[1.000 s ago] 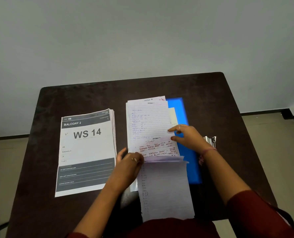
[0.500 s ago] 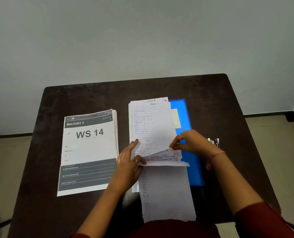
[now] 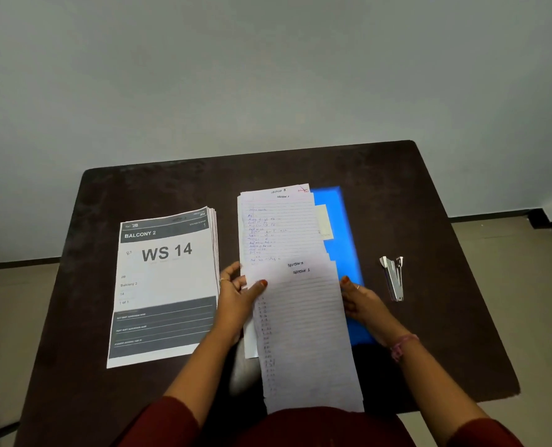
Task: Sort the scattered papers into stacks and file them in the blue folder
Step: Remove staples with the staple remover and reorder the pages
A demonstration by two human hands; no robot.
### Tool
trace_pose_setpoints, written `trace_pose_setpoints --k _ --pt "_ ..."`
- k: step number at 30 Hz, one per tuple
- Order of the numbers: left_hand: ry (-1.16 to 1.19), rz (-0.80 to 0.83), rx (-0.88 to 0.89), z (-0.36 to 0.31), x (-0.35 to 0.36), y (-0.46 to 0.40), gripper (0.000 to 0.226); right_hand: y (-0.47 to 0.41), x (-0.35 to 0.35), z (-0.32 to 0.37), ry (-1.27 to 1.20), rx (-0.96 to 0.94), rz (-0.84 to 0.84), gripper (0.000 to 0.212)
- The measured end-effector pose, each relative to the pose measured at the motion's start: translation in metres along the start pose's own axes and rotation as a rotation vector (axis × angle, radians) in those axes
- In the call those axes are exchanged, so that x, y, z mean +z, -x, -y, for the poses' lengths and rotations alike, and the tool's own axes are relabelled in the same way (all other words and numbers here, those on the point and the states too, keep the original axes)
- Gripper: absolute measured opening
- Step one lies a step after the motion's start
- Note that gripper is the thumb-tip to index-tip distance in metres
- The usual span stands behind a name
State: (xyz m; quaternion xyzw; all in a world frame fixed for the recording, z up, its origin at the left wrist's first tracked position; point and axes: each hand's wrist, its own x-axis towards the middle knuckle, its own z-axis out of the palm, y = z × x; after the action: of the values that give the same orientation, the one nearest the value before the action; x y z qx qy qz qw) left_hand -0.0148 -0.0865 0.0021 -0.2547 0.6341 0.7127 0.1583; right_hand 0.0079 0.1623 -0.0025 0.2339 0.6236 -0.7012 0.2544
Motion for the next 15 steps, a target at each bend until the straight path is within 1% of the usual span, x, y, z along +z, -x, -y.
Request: trace_pose_setpoints --k 1,3,5,7,9,10,11,15 --pt "0.046 -0.002 -0.047 0.001 0.001 0.0 0.058 0.0 0.002 -0.003 -0.016 -0.016 -0.012 0.025" --pt "0.08 0.014 -0.091 0.003 0.004 0.005 0.048 0.0 0.007 -0.009 -0.004 -0.049 -0.044 0.017" --pt "0.034 0.023 -0.081 0.003 0.01 0.013 0.031 0.001 0.01 -0.013 0.029 -0.054 -0.067 0.021" --pt "-0.058 0.017 -0.053 0.004 0.016 0.022 0.022 0.001 0.014 -0.016 0.113 -0.072 -0.087 0.023" --pt "-0.116 -0.001 -0.022 0.006 0.024 0.029 0.022 0.0 0.018 -0.023 0.208 -0.091 -0.092 0.034" --pt "-0.125 -0.01 -0.01 0.007 0.028 0.031 0.023 0.001 0.021 -0.023 0.241 -0.097 -0.073 0.042" --pt "-0.135 -0.019 0.001 0.008 0.031 0.034 0.022 0.004 0.025 -0.021 0.262 -0.11 -0.056 0.044" --pt "-0.133 -0.07 0.086 0.002 0.039 0.042 0.021 0.01 0.03 -0.006 0.326 -0.192 -0.069 0.038"
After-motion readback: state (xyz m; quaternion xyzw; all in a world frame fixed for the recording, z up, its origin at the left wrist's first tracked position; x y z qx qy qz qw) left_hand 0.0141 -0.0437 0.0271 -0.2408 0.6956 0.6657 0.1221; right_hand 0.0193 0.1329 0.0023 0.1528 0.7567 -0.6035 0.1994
